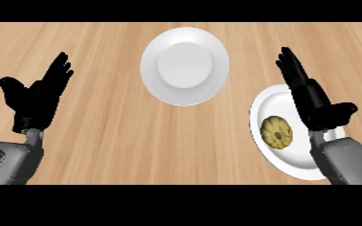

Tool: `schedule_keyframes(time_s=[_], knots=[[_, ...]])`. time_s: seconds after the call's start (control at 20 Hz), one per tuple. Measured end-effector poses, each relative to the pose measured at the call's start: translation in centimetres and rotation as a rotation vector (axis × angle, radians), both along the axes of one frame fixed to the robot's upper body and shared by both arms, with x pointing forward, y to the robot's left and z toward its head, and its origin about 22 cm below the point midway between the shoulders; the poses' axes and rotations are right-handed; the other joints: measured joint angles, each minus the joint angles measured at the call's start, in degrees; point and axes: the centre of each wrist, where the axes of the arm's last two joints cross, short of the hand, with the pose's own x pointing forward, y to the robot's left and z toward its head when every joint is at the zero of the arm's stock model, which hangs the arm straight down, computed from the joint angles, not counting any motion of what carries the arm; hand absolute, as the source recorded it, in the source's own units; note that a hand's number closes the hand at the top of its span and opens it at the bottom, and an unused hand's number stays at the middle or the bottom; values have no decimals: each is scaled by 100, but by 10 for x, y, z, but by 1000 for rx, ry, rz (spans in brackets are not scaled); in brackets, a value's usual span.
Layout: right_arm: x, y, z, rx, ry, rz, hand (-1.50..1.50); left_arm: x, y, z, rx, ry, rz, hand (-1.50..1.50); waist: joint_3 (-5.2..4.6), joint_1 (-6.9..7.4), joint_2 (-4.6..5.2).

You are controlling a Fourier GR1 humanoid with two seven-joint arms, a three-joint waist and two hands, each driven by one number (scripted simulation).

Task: Pick the squash from the plate and place it in the plate

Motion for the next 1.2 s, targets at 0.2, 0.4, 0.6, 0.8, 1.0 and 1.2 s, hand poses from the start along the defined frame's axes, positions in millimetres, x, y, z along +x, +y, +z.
schedule_keyframes(time_s=[0.2, 0.4, 0.6, 0.8, 1.0, 1.2], knots=[[2, -1, 17, -81, -77, 170, 150, -2, 3, -3, 5, -1, 5, 0, -157, -71, -68], [10, -21, 70, -408, -287, 277, -150, -7, 0, -15, -5, 30, 9, 0, -285, -174, -207], [-1, -52, 50, -384, -491, 213, -150, -11, -6, -25, -36, 56, 4, 0, -252, -237, -139], [-16, -82, 13, -459, -538, 292, -150, -12, -11, -33, -47, 56, -15, 0, -245, -187, -102], [-24, -103, 4, -628, -555, 340, -150, -10, -12, -31, -51, 61, -22, 0, -248, -172, -98], [-37, -110, 9, -760, -541, 355, -150, -16, -13, -37, -44, 62, -23, 0, -251, -184, -109]])
